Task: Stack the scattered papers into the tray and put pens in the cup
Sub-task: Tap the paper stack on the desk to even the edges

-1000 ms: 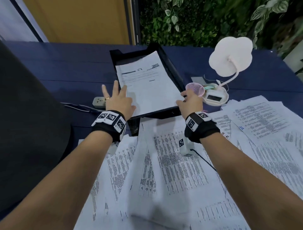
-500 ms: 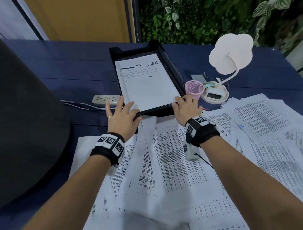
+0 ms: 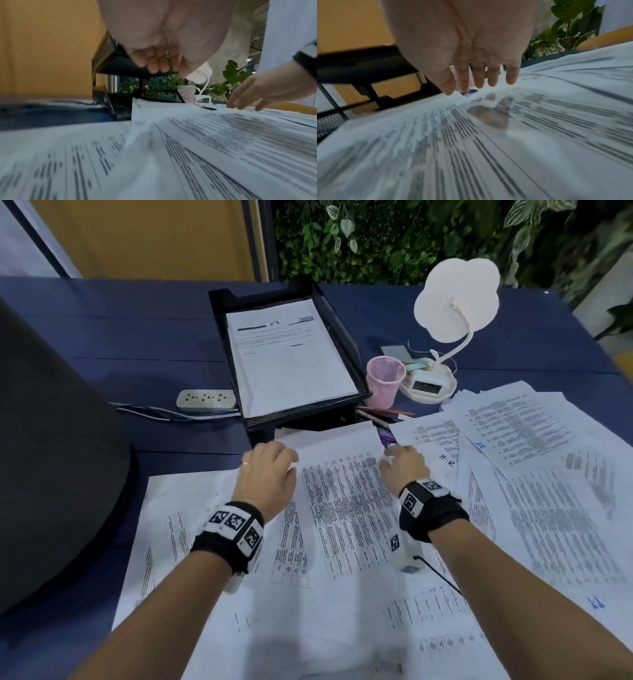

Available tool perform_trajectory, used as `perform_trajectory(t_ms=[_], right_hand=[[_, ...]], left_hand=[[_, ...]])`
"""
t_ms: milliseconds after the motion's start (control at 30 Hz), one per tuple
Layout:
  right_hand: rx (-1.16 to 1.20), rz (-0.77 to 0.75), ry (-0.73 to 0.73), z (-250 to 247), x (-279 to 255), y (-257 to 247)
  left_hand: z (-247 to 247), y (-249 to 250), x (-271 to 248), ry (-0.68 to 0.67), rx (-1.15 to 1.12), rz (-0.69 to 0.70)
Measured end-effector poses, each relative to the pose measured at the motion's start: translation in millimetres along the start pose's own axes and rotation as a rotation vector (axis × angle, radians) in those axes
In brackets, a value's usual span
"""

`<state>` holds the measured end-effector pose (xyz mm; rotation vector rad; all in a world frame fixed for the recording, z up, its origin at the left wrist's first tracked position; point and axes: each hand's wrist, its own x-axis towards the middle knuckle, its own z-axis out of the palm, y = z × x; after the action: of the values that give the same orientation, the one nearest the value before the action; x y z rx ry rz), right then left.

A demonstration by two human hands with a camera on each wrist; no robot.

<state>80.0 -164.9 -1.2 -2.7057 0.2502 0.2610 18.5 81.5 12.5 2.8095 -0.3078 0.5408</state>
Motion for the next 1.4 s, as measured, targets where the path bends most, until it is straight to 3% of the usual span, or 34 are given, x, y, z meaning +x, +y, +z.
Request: perform_trajectory(t_ms=[100,200,267,367,400,500,567,800,967,1033,1200,1400], right_hand=[[-0.153,0.075,-0.228,9.5,-11.6,28.4],[-0.198,0.038,-0.284,17.6,-18.0,45.6],[-0.194,0.000,-0.305,20.0,-19.9,50.1],[-0.193,-0.004,-0.339,19.0,-19.1,50.9],[-0.191,-0.003,-0.339,18.7,-19.2,50.9],[-0.181,-0.008,-0.322,20.4,-19.1,51.2],[-0.171,-0.004,-0.306,19.7,-20.0,50.1],[0.316,0.067,-0.157,-4.2,-12.9,35.0],[0.381,0.037,-0.283,-20.1,-15.8,25.1],[0.455,0.028,-0.241,-27.1,-17.7,19.8],[0.779,-0.236,-0.001,-72.4,-19.5,-21.7],[1.038,-0.370,0.018,-113.3,-23.4,-61.3]], left_hand=[[20.1,8.1,-11.0,-0.368,-0.009,-0.311],[39.7,4.6,-16.6,-0.544,-0.100,-0.647],[48.7,4.2,-18.2,-0.497,-0.273,-0.758],[48.2,2.9,-12.5,-0.242,-0.614,-0.935],[46.7,1.9,-9.8,-0.217,-0.657,-0.947],[42.8,0.5,-6.7,-0.342,-0.623,-0.781],[36.8,4.3,-7.1,-0.347,-0.653,-0.707],[-15.2,8.6,9.3,-0.080,-0.949,-0.560],[-66.6,11.5,37.6,0.142,-1.069,-0.448],[-85.0,12.2,47.7,0.218,-1.100,-0.406],[-108.3,13.0,64.2,0.292,-1.103,-0.281],[-123.7,18.2,72.1,0.423,-1.160,-0.204]])
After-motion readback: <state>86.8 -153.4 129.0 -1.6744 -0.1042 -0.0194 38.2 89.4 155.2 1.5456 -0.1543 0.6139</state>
